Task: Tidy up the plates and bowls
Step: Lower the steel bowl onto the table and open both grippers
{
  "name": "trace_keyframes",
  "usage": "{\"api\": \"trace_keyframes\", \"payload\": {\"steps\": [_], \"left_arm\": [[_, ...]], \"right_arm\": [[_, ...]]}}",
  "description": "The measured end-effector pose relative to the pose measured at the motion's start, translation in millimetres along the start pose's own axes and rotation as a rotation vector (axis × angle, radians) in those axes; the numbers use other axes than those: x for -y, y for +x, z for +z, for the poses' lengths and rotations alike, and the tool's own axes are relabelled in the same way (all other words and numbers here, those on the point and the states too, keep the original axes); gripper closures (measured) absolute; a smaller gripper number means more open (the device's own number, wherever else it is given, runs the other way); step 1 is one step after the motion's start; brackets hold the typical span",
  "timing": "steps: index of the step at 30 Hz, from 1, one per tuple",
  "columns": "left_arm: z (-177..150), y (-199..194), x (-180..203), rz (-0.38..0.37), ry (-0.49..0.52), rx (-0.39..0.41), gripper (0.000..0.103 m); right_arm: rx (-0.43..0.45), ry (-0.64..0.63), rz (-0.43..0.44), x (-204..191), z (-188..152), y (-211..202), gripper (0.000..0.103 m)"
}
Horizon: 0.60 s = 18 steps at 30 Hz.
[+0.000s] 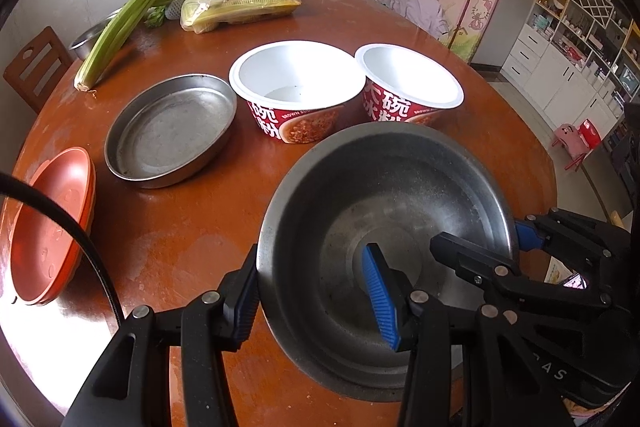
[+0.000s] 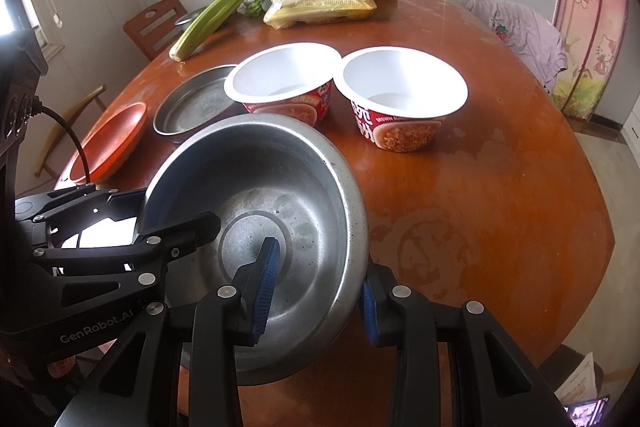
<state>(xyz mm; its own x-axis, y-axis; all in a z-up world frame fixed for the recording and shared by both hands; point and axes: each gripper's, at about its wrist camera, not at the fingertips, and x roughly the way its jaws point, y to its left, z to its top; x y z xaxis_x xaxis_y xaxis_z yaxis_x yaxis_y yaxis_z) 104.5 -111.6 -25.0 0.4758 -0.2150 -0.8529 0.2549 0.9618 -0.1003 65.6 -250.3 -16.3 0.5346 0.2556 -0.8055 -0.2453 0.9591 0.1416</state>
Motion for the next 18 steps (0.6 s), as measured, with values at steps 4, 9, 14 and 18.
{"api": "trace_keyframes", "payload": {"steps": [4, 9, 14, 18], "left_arm": [[0, 5, 0, 0.003, 0.003, -0.011, 0.055], [0, 8, -1, 0.012, 0.008, -0.013, 0.055], [0, 12, 0, 0.019, 0.017, -0.021, 0.055], [0, 13, 0, 0.024, 0.022, -0.019, 0.055]], "right_arm": [[-0.008, 0.002, -0.001, 1, -2, 3, 0.065], [-0.021, 0.000, -0.003, 0, -2, 8, 0.065], [-0.028, -0.001, -0.006, 0, -2, 11, 0.065], [-0.029, -0.003, -0.011, 2, -1, 12, 0.065]]}}
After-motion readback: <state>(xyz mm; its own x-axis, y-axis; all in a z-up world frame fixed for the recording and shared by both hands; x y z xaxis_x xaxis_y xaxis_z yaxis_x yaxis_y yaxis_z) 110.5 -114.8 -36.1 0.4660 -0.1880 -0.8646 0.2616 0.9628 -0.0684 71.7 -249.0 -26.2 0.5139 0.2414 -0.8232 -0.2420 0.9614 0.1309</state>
